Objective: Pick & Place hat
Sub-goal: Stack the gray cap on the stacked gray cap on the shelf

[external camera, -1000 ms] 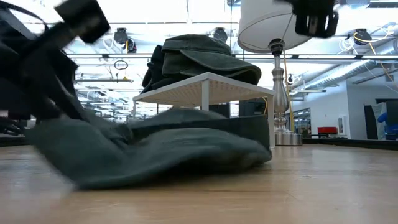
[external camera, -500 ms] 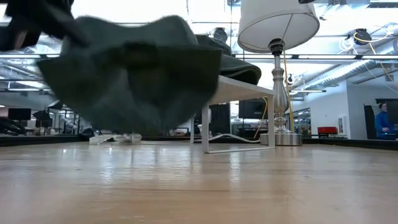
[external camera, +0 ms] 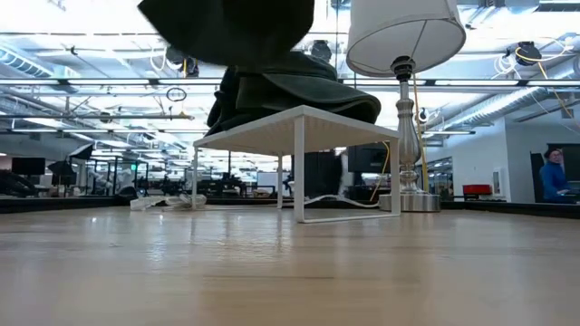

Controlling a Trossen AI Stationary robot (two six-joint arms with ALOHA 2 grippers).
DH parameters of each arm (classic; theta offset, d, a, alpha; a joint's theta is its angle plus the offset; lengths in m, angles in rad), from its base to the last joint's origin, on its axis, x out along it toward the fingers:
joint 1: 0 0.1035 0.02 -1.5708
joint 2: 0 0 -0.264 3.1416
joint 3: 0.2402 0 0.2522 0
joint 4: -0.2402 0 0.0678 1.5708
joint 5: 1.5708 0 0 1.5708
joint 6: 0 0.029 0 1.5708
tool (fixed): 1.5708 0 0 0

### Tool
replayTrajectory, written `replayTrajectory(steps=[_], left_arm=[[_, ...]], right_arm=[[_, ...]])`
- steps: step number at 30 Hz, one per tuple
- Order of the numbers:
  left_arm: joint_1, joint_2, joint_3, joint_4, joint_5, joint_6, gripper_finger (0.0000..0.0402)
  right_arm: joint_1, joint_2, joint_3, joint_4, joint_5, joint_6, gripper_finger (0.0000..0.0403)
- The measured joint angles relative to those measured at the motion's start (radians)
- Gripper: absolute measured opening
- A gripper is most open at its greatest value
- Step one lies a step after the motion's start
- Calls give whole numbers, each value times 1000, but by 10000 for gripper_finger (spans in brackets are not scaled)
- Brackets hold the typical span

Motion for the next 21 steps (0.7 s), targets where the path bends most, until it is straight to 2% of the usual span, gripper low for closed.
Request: replayTrajectory(steps=[6, 12, 16, 21], left_arm=[[58, 1, 45, 88, -114, 326, 6], [69, 16, 45, 402, -240, 844, 6], [69, 55, 47, 632, -259, 1261, 6], [57, 118, 46, 833, -305, 1597, 6]], right_arm=[[0, 69, 49, 107, -6, -6, 308], [-36, 70, 86, 114, -58, 24, 307], [-66, 71, 97, 159, -86, 48, 303], [-91, 72, 98, 176, -120, 171, 288]])
